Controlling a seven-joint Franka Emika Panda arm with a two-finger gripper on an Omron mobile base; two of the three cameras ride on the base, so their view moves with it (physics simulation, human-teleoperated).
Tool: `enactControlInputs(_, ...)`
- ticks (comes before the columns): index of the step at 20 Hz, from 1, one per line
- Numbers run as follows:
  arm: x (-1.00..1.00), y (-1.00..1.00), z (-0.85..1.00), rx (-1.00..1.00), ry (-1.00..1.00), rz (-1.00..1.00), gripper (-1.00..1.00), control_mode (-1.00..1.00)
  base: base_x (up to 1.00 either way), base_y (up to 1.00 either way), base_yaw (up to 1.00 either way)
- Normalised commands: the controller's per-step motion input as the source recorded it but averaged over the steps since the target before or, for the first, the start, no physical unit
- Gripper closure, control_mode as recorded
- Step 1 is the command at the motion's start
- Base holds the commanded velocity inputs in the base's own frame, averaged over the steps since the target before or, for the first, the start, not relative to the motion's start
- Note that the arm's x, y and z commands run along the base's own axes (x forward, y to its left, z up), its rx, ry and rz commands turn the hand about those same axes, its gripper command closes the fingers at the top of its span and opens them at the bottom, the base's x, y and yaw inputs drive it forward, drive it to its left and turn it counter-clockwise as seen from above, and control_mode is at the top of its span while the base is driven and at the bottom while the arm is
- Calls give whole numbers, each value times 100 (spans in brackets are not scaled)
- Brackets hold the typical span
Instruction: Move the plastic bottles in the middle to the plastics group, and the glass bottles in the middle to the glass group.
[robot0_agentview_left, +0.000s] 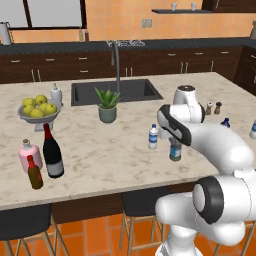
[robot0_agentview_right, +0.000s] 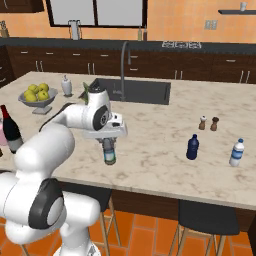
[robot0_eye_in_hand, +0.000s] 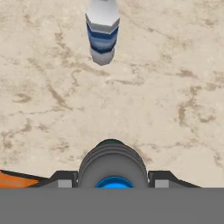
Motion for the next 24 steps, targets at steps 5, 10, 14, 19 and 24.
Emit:
enactControlInputs(5,4,-84,12,-8,0,-1,100,-100,0,0,0)
enactControlInputs(10,13,-74,6,-18,0,-1,100,-100,0,0,0)
enactControlInputs(14,12,-75,0,-7,5,-1,100,-100,0,0,0)
enactControlInputs(19,17,-82,0,-1,0,0,100,-100,0,0,0)
enactControlInputs(24,18,-92,0,0,-2,0,100,-100,0,0,0)
